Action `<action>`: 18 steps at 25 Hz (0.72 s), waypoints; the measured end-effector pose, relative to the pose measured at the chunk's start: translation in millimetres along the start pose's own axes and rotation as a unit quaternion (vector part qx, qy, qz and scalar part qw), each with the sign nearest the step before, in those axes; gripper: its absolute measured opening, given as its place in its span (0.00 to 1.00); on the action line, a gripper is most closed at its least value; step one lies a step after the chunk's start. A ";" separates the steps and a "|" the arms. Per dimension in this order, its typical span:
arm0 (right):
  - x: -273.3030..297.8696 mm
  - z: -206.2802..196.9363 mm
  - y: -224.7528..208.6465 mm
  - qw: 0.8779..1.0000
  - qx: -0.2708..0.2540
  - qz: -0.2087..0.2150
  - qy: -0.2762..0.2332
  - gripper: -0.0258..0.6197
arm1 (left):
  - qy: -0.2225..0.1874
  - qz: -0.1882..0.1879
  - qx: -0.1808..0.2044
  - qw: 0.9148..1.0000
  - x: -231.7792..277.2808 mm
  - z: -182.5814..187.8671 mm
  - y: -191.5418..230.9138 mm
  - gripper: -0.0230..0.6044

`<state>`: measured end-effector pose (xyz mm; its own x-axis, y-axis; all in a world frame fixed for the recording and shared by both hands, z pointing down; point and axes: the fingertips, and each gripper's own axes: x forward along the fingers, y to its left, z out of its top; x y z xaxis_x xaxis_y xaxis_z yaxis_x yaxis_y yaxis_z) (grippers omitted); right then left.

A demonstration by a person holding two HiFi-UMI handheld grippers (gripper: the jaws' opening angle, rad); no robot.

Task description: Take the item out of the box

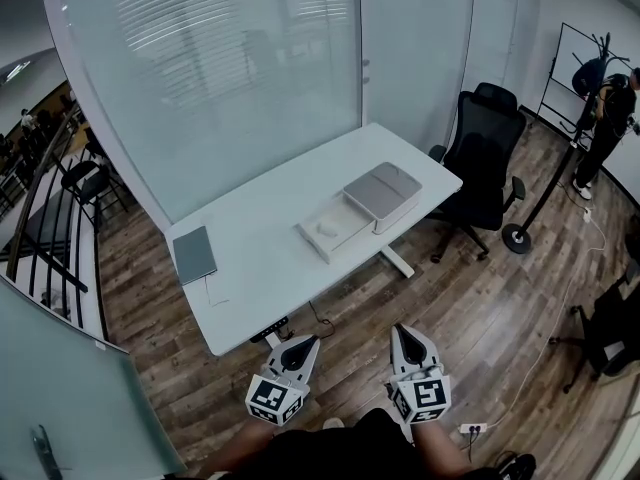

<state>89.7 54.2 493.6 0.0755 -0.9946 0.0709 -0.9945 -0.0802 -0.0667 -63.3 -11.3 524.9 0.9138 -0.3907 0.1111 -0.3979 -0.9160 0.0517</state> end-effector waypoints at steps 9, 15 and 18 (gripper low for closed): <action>44.2 2.1 -28.9 1.000 0.002 0.018 0.000 0.05 | 0.007 0.013 -0.006 1.000 46.1 0.1 21.4 0.05; 81.2 7.3 -56.6 0.999 -0.003 0.046 0.002 0.05 | 0.008 0.026 -0.010 1.000 93.5 5.5 34.3 0.05; 96.1 6.7 -75.8 0.999 -0.001 0.049 0.003 0.05 | 0.007 0.030 -0.010 0.999 116.3 11.8 37.9 0.05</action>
<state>172.9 -35.7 498.8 -0.0235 -0.9972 0.0706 -0.9973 0.0184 -0.0714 28.8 -92.6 528.0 0.8868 -0.4440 0.1282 -0.4542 -0.8885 0.0650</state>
